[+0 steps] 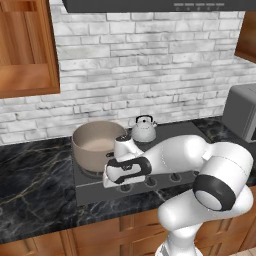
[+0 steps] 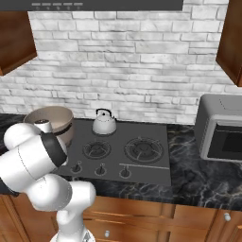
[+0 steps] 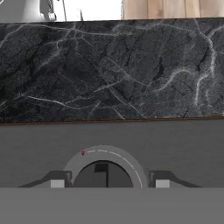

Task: Pick the kettle from the cabinet and place it on a stove burner. Then pick the pot from the counter and place it on another stove burner. Finally, turn both burners on.

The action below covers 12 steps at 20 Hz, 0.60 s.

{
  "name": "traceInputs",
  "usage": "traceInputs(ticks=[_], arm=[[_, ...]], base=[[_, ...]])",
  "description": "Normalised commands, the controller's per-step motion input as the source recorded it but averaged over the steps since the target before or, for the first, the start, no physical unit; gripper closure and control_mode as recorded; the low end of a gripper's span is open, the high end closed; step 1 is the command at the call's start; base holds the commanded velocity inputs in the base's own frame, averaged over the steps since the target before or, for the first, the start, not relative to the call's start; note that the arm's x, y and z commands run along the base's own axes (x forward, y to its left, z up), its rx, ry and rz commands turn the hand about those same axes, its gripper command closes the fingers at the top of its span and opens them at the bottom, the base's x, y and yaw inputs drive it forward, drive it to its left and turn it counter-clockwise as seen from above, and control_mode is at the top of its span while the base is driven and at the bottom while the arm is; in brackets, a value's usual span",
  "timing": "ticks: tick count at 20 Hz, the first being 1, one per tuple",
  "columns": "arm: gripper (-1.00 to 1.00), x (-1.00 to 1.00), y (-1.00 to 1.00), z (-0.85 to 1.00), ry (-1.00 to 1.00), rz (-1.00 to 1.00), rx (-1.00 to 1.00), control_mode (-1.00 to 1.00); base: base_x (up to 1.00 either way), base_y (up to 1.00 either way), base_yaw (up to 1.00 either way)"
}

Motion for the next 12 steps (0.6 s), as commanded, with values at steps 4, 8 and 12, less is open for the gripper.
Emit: traceInputs(ticks=[4,8,12], arm=[[1.00,0.00,0.00,-0.01,0.00,0.01,0.00,-1.00],[1.00,0.04,0.00,-0.12,0.00,0.08,0.00,-1.00],[1.00,0.00,0.00,-0.19,-0.01,0.17,0.00,-1.00]], base=[[0.00,0.00,0.00],[0.00,0.00,0.00],[0.00,0.00,0.00]])
